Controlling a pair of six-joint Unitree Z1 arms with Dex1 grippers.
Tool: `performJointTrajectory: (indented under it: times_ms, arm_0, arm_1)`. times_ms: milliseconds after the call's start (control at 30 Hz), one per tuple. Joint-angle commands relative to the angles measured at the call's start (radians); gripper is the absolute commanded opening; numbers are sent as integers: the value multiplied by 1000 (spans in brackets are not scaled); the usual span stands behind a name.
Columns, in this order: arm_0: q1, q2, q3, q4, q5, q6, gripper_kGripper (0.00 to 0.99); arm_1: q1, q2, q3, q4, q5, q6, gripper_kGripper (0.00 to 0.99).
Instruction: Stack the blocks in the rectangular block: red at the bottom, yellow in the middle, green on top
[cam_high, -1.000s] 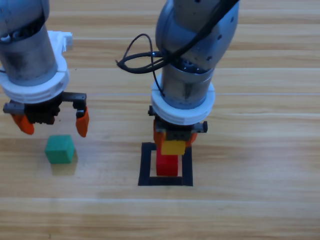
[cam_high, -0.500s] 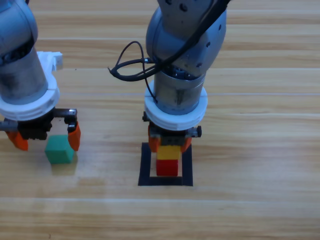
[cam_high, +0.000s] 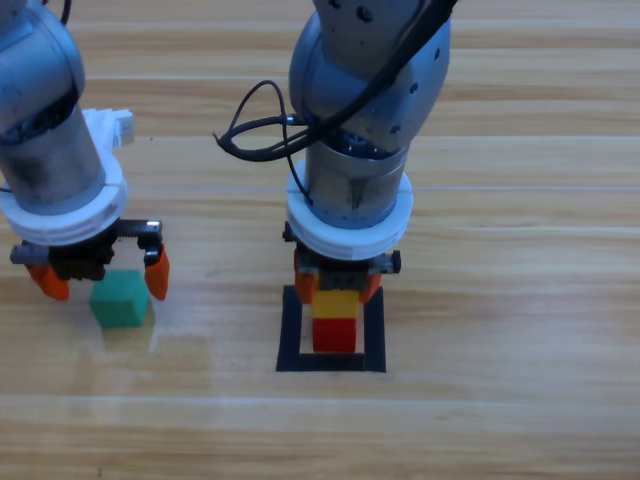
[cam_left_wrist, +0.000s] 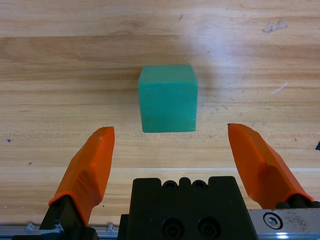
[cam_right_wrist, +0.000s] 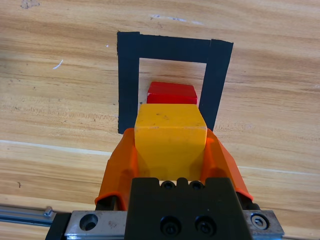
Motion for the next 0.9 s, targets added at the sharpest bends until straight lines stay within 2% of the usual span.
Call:
performJointTrajectory:
  times_ms: [33, 567, 667, 733, 900]
  arm_0:
    - [44, 40, 30, -26, -8, 13, 974]
    - [43, 51, 50, -57, -11, 11, 974]
    - [43, 51, 50, -60, -15, 10, 974]
    - [43, 51, 54, -63, -17, 8, 974]
    - [43, 57, 58, -73, -17, -1, 973]
  arm_1:
    - [27, 95, -13, 13, 3, 5, 0]
    - [27, 107, -22, 13, 7, 3, 2]
    - [27, 107, -25, 15, 7, 5, 649]
    - [27, 101, -28, 17, -5, 3, 968]
    - [27, 55, -27, 17, -59, 0, 990]
